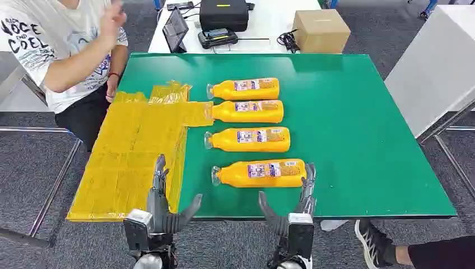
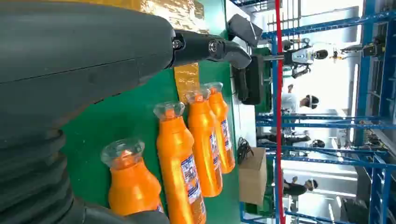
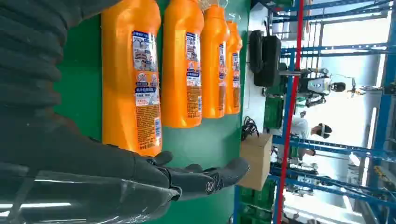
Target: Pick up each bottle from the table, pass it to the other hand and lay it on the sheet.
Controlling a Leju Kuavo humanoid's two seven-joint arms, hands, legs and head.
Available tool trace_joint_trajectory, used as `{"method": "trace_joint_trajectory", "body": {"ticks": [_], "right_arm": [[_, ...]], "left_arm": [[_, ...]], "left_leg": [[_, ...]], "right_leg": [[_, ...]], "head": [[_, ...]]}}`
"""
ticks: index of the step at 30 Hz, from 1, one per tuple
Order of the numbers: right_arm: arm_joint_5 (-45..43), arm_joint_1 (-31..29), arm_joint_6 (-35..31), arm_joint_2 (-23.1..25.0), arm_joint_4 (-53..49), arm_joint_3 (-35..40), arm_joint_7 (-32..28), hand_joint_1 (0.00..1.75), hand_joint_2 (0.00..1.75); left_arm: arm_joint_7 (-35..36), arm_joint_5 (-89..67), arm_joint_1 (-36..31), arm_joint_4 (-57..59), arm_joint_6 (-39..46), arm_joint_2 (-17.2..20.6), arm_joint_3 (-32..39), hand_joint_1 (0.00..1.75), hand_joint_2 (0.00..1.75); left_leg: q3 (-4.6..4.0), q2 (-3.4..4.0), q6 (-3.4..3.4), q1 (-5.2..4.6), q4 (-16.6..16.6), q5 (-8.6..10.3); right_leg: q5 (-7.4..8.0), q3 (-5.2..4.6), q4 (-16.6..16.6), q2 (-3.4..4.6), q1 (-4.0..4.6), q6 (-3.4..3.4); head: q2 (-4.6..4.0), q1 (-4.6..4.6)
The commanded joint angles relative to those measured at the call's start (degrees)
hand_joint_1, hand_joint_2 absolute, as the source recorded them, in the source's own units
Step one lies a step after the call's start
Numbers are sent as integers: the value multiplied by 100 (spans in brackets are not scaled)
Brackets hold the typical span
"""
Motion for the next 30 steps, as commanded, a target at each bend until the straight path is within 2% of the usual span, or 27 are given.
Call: {"method": "trace_joint_trajectory", "body": {"ticks": [1,10,11,12,14,17,19,26,30], "right_arm": [[-30,-90,-1,-147,193,39,4,0,175],[90,-99,-123,-170,263,54,4,0,175],[37,-125,-11,-162,488,62,4,0,175],[-121,-206,478,-200,718,99,194,0,175],[511,-296,184,-251,903,175,281,0,175],[1257,-385,347,-337,915,236,899,0,175],[1509,-404,300,-341,934,202,1046,0,175],[3350,-758,492,-370,885,-304,2207,0,175],[3363,-769,523,-370,868,-333,2225,0,175]], "left_arm": [[52,2,-107,263,-8,49,-54,0,175],[105,-68,-91,255,-24,80,-79,0,175],[107,-99,-61,218,-15,89,-79,0,175],[110,-130,16,128,-7,109,-56,0,175],[130,-171,42,95,-57,130,-37,0,175],[171,-225,-10,149,-192,99,-18,0,175],[174,-244,-5,153,-206,88,-22,0,175],[221,-336,-93,303,-360,87,31,0,175],[221,-337,-94,303,-365,86,36,0,175]], "left_leg": [[31,6,-9,7,-8,-9],[24,4,-7,6,-7,-7],[17,3,-5,4,-6,-4],[33,6,-9,7,-9,-10],[35,8,-8,7,-12,-8],[42,20,-10,9,-14,-11],[28,13,-7,7,-11,-6],[17,7,-4,3,-7,-3],[12,2,-3,1,-5,-1]], "right_leg": [[-7,32,-11,3,8,-12],[-5,25,-9,1,6,-10],[-3,18,-8,1,4,-7],[-7,34,-12,3,8,-12],[-5,35,-16,5,8,-11],[-3,41,-19,16,10,-13],[-1,28,-15,11,8,-10],[0,18,-9,5,3,-6],[1,13,-7,1,2,-5]], "head": [[0,0],[0,0],[0,0],[0,0],[0,0],[0,0],[0,0],[0,0],[0,0]]}}
